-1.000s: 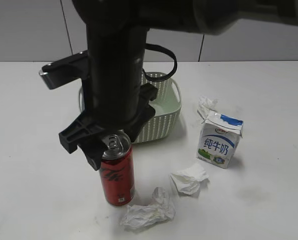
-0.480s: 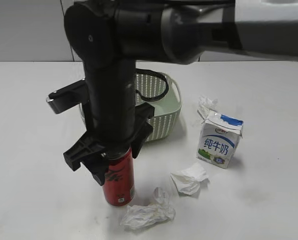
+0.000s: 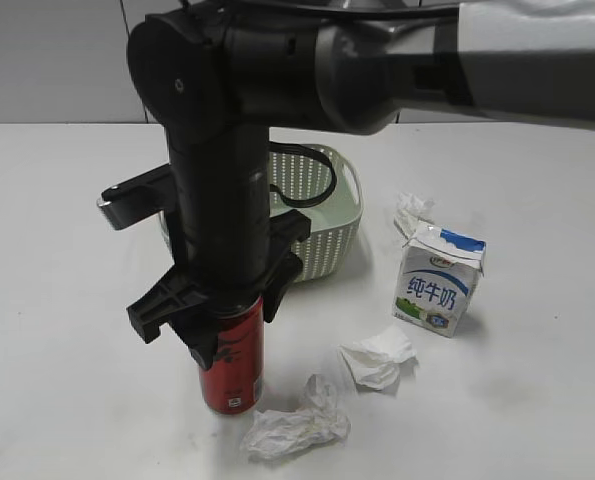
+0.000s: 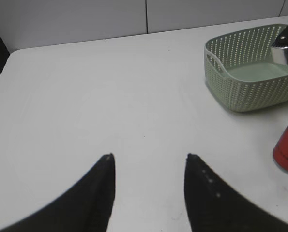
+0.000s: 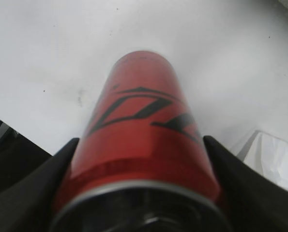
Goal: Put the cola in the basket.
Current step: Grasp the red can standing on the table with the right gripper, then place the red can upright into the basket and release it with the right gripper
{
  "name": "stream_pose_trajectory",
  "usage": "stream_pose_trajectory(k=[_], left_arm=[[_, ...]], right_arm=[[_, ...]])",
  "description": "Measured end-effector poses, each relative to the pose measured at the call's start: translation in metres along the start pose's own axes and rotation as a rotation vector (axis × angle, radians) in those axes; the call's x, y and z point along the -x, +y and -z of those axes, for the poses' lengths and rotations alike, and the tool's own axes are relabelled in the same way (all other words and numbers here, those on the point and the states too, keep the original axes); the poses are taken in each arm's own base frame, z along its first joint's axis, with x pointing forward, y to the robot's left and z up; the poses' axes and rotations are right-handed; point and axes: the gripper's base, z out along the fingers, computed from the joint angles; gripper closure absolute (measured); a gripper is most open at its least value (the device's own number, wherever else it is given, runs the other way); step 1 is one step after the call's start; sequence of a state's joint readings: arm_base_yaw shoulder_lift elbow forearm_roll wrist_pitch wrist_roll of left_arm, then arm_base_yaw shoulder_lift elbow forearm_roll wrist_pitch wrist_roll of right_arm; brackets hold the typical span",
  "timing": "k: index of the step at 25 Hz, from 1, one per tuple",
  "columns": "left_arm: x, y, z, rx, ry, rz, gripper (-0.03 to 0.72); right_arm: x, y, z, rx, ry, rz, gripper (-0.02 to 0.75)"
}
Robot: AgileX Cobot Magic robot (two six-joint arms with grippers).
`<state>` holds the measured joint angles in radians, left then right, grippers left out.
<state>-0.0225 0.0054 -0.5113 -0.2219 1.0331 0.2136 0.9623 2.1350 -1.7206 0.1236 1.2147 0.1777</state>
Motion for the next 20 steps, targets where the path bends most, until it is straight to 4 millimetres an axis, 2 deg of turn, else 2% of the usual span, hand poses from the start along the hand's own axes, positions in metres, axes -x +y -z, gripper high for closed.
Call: stream_pose_trajectory(k=[5, 7, 9, 11, 15, 17, 20], left_arm=[[0.0, 0.0, 0.0, 0.0, 0.0, 0.0, 0.324], [0.0, 0.0, 0.0, 0.0, 0.0, 0.0, 0.324], [0.0, 0.0, 0.0, 0.0, 0.0, 0.0, 0.324], [0.0, 0.0, 0.0, 0.0, 0.0, 0.0, 0.324], [0.0, 0.0, 0.0, 0.0, 0.0, 0.0, 0.324], [0.0, 0.0, 0.0, 0.0, 0.0, 0.0, 0.324], [0.0, 0.0, 0.0, 0.0, 0.0, 0.0, 0.324]], right_arm=[[0.006, 0.002, 0.009, 0.008, -0.035, 0.026, 0.218], [0.008, 0.005, 0.022, 0.017, -0.076, 0.033, 0.218], [0.009, 0.007, 0.042, 0.029, -0.134, 0.042, 0.218], [0.007, 0.009, 0.074, 0.034, -0.217, 0.057, 0.218], [0.001, 0.003, 0.129, -0.07, -0.386, 0.101, 0.218], [0.001, -0.004, 0.148, -0.157, -0.452, 0.114, 0.218], [0.006, -0.017, 0.159, -0.258, -0.495, 0.134, 0.218]])
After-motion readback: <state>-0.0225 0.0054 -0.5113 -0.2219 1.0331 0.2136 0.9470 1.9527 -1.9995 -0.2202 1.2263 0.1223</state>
